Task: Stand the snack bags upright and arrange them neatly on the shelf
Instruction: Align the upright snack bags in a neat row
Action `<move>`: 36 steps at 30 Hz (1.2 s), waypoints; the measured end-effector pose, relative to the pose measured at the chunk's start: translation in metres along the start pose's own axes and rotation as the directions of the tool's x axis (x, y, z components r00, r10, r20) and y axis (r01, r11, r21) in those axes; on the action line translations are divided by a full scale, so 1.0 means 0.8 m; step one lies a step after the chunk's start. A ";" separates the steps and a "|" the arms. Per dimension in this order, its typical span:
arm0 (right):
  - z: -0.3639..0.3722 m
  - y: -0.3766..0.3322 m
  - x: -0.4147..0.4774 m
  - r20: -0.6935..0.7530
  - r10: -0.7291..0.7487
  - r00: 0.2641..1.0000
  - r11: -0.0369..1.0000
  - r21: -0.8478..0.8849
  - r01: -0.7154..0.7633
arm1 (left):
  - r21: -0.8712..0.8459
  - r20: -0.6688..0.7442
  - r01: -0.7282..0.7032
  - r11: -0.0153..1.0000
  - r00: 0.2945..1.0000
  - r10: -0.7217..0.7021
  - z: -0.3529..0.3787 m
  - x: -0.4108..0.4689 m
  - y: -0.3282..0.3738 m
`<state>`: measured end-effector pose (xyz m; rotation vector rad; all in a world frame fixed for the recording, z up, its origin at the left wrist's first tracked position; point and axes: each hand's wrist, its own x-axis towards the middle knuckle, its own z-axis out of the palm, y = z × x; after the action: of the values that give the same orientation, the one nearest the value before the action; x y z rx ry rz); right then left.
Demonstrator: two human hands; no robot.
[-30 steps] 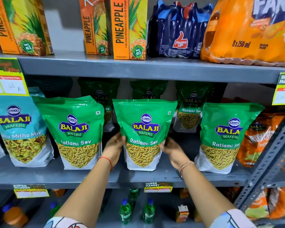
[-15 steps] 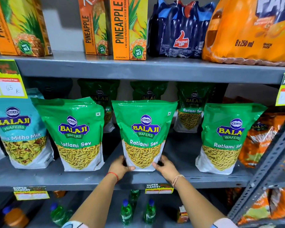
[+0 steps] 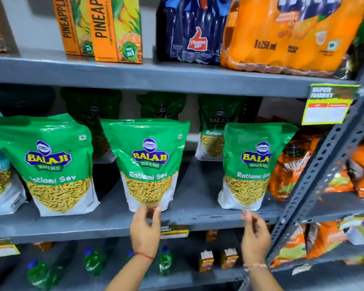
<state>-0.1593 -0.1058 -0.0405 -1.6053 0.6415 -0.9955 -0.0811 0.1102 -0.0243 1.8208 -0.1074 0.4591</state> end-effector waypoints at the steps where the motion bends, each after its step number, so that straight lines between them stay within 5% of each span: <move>1: -0.016 -0.001 0.025 -0.014 -0.014 1.000 1.000 0.001 0.014 | -0.049 0.059 0.008 0.999 0.998 -0.005 0.026 -0.002 0.014; 3: -0.039 0.003 0.071 0.067 0.030 0.997 0.999 0.025 -0.032 | -0.175 0.220 0.139 0.975 0.970 -0.099 0.074 0.004 0.032; 7: -0.060 0.018 0.139 0.405 0.175 0.898 0.985 -0.062 -0.164 | -0.168 0.603 0.373 0.912 0.771 -0.204 0.166 0.023 0.049; 13: -0.051 0.041 0.195 0.547 0.388 0.742 0.922 -0.233 -0.310 | 0.009 0.775 0.421 0.907 0.571 -0.273 0.238 0.030 0.043; 25: -0.003 0.036 0.175 0.663 0.236 0.711 0.971 -0.128 -0.203 | 0.091 0.688 0.381 0.920 0.644 -0.335 0.211 0.052 0.013; 36: 0.003 0.035 0.170 0.657 0.278 0.701 0.959 -0.151 -0.239 | 0.084 0.685 0.397 0.914 0.643 -0.342 0.208 0.054 0.009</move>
<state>-0.0867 -0.2235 -0.0307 -1.7149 0.3648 -0.1356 -0.0014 -0.0413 -0.0401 1.7923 -0.2509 -0.5422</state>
